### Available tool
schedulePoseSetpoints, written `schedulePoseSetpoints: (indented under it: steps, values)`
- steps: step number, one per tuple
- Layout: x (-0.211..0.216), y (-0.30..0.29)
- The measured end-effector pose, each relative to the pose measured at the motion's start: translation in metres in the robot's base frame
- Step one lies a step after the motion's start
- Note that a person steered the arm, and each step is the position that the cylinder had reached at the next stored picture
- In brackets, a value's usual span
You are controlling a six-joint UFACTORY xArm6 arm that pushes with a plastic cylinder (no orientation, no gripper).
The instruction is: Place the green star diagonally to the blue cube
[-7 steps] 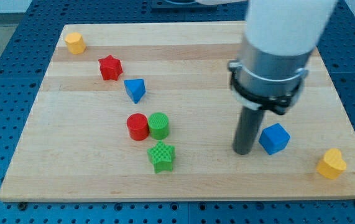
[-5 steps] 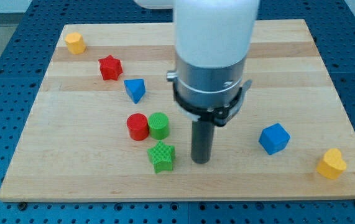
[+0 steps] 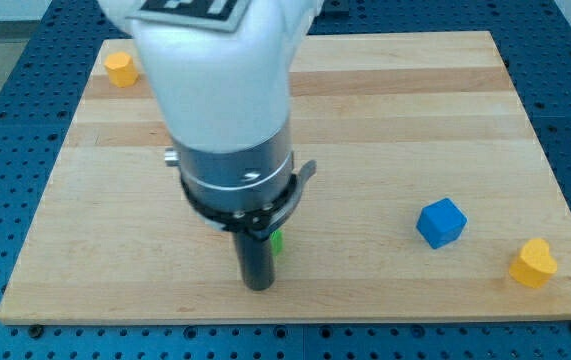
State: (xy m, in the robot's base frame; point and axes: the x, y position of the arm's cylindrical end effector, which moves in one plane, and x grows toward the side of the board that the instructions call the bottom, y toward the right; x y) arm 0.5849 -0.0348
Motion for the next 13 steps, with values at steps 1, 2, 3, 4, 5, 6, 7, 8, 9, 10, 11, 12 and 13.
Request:
schedulePoseSetpoints:
  steps: [1, 2, 3, 4, 5, 6, 7, 8, 9, 10, 11, 12, 13]
  values:
    - [-0.010, 0.030]
    - [-0.016, 0.060]
    - [-0.008, 0.056]
    - [0.014, 0.022]
    - [0.030, -0.018]
    - [0.030, -0.044]
    - [0.006, -0.033]
    - [-0.027, -0.005]
    - [-0.041, 0.009]
    - [-0.043, 0.011]
    - [-0.068, 0.036]
    - [-0.069, 0.037]
    - [-0.069, 0.037]
